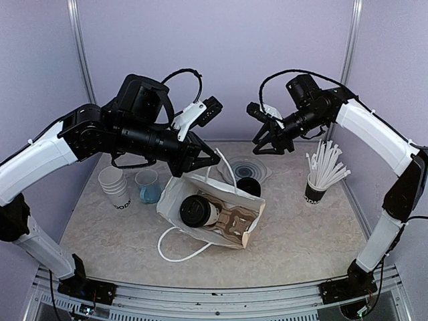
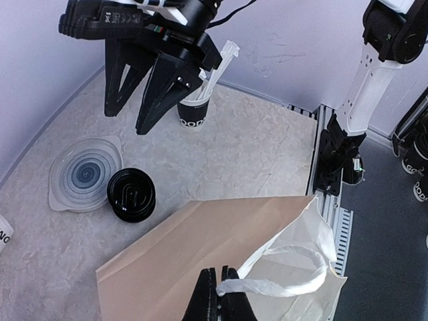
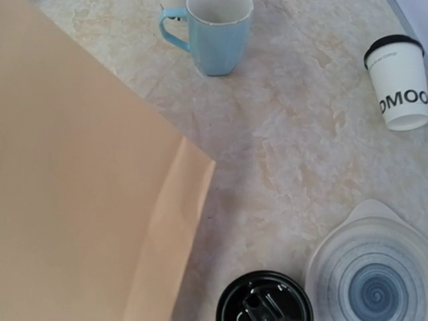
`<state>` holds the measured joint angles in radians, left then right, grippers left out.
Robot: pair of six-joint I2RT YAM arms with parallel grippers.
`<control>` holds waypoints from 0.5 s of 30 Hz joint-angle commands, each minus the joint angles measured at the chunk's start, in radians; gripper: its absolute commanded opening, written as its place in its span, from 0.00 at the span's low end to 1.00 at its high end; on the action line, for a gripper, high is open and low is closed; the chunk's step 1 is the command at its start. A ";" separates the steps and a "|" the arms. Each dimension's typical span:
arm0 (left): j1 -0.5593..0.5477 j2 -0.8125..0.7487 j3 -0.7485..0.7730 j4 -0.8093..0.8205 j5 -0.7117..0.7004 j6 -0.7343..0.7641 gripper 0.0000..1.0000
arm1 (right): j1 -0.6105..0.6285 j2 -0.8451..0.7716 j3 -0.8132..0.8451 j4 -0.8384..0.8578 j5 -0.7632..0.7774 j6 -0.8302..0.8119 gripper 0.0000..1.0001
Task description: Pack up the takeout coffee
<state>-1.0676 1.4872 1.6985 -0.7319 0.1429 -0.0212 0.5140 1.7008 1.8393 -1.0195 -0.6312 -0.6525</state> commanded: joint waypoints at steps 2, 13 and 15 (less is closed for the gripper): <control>-0.019 -0.035 -0.082 0.016 -0.014 -0.028 0.00 | -0.008 0.032 0.025 -0.006 -0.021 0.013 0.42; -0.078 -0.161 -0.210 0.041 0.003 -0.088 0.00 | -0.008 0.039 0.023 -0.019 -0.047 0.006 0.42; -0.079 -0.172 -0.211 0.041 0.001 -0.092 0.00 | -0.008 0.045 0.027 -0.019 -0.048 0.006 0.43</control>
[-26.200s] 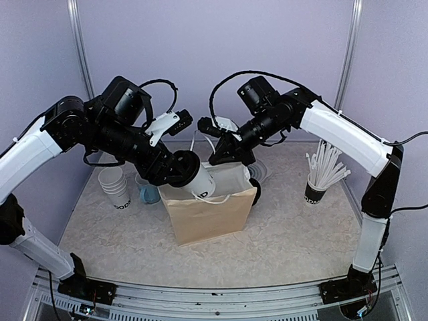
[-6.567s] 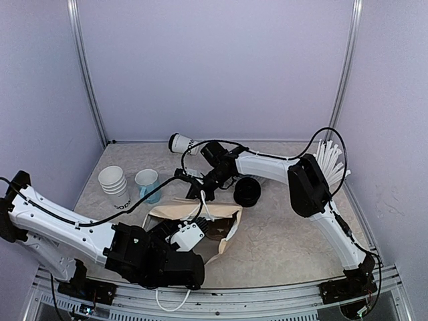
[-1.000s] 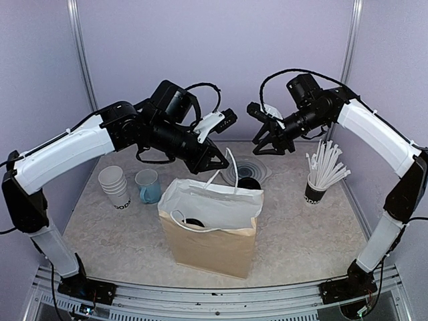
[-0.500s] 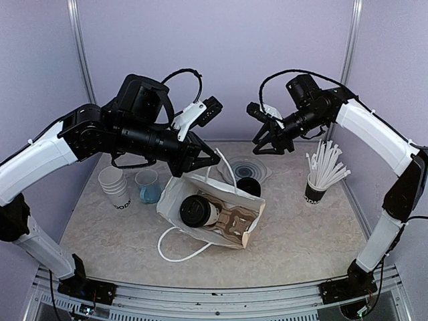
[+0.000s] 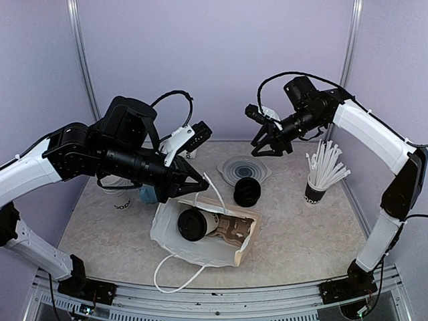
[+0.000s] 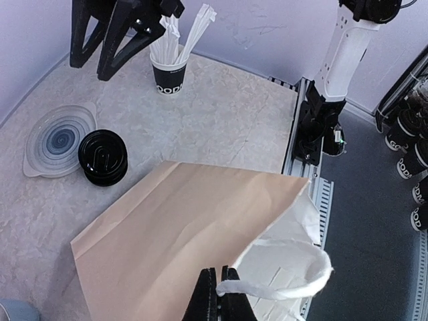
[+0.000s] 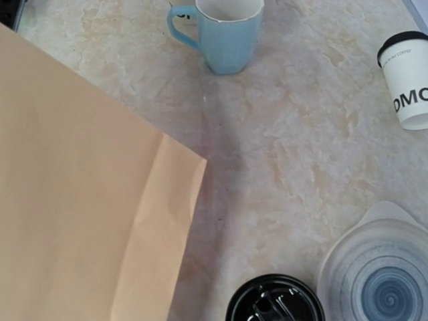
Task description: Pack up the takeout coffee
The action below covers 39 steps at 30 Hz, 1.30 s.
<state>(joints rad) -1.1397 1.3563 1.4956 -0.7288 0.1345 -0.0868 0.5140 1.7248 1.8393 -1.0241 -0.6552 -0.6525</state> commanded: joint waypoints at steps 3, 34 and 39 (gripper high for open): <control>-0.006 -0.036 0.013 0.018 0.010 -0.039 0.00 | -0.007 0.032 0.041 -0.027 -0.038 0.002 0.43; 0.275 0.172 0.214 -0.083 0.094 -0.144 0.00 | 0.011 0.028 0.032 -0.003 -0.011 0.015 0.46; 0.287 0.139 0.226 -0.155 0.090 -0.173 0.00 | 0.011 0.088 0.072 0.035 0.021 0.053 0.46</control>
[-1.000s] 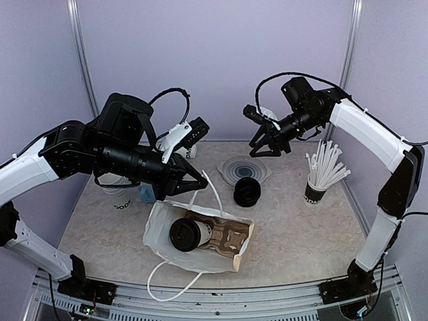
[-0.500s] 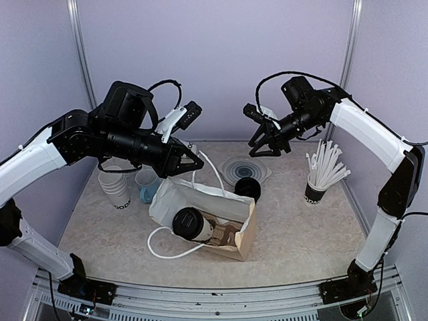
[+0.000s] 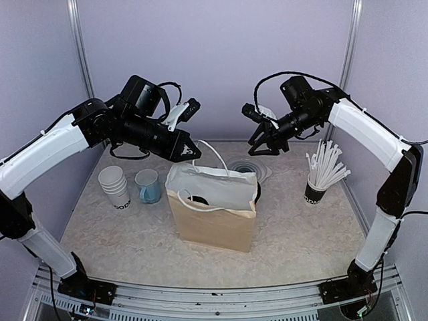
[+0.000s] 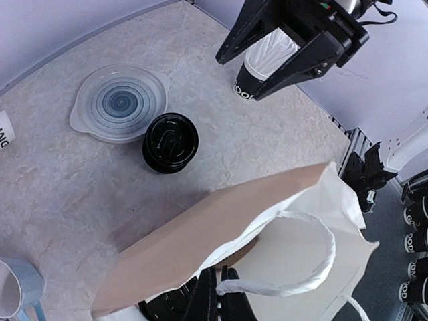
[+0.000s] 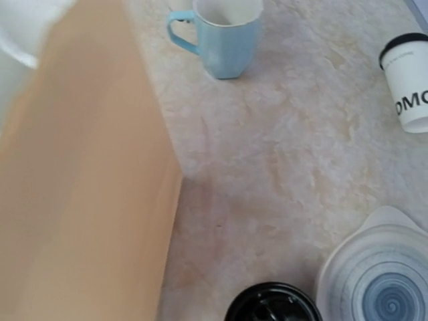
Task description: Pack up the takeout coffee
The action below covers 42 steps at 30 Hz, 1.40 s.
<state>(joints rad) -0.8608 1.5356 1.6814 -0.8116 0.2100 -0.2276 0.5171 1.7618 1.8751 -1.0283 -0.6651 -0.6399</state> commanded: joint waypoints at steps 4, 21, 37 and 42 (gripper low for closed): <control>0.017 -0.075 0.019 -0.133 0.010 -0.060 0.00 | 0.008 0.128 0.107 0.054 0.034 0.076 0.48; 0.098 -0.169 -0.022 -0.277 -0.059 -0.095 0.00 | 0.079 0.351 0.241 0.030 -0.019 0.086 0.48; 0.201 -0.221 -0.020 -0.414 -0.163 -0.083 0.00 | 0.209 0.394 0.254 0.068 0.042 0.098 0.47; 0.261 -0.257 -0.018 -0.475 -0.240 -0.088 0.00 | 0.208 0.445 0.315 0.169 0.126 0.181 0.44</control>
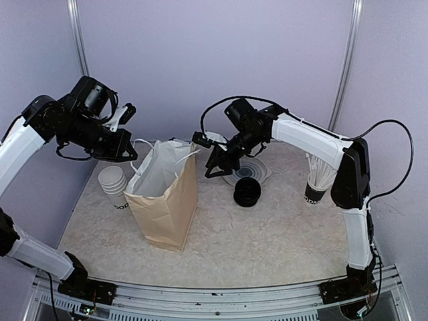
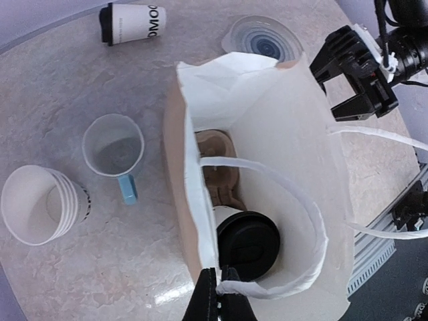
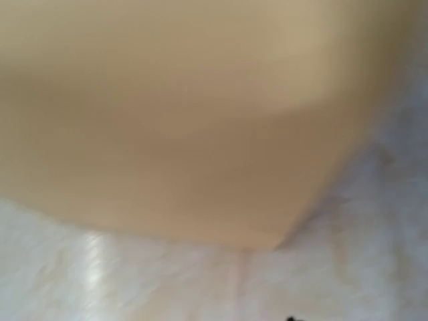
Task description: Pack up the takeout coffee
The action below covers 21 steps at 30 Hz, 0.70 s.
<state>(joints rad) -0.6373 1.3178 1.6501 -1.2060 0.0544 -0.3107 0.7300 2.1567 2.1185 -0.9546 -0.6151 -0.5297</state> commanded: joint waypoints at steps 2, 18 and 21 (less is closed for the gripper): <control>0.057 -0.050 0.022 -0.089 -0.112 -0.005 0.00 | -0.004 0.089 0.121 0.128 0.103 0.101 0.43; 0.079 -0.018 -0.004 -0.033 -0.237 0.019 0.19 | 0.090 0.279 0.200 0.298 0.060 0.175 0.42; 0.093 -0.017 -0.002 -0.024 -0.283 0.024 0.29 | 0.121 0.265 0.165 0.307 0.030 0.169 0.43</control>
<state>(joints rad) -0.5648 1.2987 1.6501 -1.2560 -0.1371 -0.3019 0.8005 2.4351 2.3009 -0.6899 -0.5270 -0.3679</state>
